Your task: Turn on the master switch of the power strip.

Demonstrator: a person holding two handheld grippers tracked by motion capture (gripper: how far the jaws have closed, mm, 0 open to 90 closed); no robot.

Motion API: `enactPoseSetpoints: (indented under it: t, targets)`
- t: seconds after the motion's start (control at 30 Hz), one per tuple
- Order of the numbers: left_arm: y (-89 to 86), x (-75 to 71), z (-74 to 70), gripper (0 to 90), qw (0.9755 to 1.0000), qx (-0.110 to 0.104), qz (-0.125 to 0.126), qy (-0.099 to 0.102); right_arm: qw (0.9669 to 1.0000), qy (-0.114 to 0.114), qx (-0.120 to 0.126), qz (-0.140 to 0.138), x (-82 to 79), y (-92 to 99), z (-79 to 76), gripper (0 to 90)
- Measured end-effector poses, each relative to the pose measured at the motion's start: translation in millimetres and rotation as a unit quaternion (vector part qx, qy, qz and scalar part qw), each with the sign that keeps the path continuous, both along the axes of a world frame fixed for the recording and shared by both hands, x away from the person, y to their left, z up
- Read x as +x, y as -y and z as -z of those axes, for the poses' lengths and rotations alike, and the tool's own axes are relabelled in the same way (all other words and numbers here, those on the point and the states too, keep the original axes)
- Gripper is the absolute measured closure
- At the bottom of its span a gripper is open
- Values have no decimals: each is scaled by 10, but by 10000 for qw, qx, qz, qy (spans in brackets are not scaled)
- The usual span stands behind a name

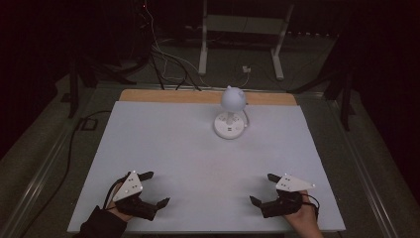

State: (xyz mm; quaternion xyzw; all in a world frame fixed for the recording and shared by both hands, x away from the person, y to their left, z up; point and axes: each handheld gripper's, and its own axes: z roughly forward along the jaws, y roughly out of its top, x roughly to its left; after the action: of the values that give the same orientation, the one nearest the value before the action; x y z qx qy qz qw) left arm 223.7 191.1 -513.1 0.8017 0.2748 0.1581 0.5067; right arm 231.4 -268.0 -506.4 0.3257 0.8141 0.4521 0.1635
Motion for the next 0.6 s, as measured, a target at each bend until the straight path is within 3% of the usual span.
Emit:
enactPoseSetpoints:
  t: [0.6]
  targets:
    - [14,-3,-5,3,10000,-43,41,3,9997,-78,236,-70,15,-82,-92,0]
